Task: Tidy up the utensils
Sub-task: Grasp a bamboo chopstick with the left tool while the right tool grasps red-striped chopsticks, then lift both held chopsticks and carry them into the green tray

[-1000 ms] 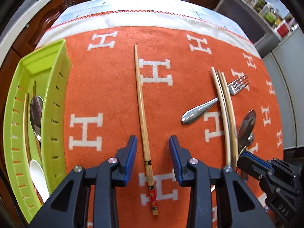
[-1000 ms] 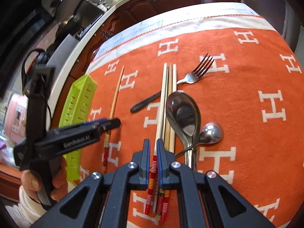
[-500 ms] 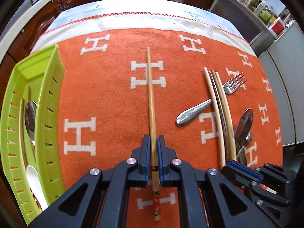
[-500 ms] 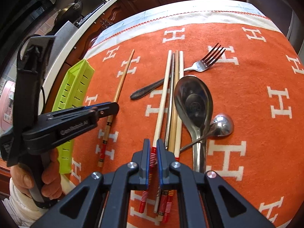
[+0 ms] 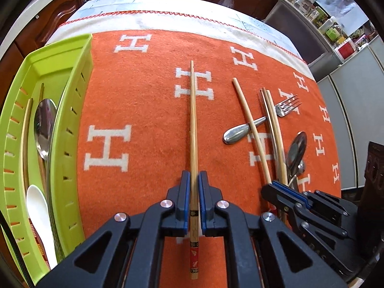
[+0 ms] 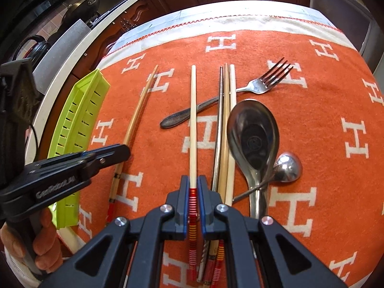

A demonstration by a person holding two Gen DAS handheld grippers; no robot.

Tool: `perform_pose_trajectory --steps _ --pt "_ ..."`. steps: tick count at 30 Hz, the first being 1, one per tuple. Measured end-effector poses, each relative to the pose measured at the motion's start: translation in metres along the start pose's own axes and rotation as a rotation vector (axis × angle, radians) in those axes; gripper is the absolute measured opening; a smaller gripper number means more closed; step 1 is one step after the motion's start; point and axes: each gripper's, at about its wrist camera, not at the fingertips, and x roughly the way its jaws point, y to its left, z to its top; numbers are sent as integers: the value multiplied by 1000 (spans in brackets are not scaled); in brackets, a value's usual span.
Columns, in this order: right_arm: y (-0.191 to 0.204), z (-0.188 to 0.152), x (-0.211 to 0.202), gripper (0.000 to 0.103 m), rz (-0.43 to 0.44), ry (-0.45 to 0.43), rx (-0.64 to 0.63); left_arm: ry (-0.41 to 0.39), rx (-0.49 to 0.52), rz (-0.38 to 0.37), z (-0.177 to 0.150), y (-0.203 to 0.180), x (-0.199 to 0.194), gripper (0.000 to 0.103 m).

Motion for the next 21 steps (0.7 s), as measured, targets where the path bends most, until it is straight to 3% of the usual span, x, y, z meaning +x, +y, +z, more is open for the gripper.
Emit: perform_pose_trajectory --steps 10,21 --pt "3 -4 -1 5 -25 -17 28 -75 15 -13 -20 -3 -47 4" --pt "44 -8 -41 5 227 -42 40 -243 -62 61 -45 52 -126 4"
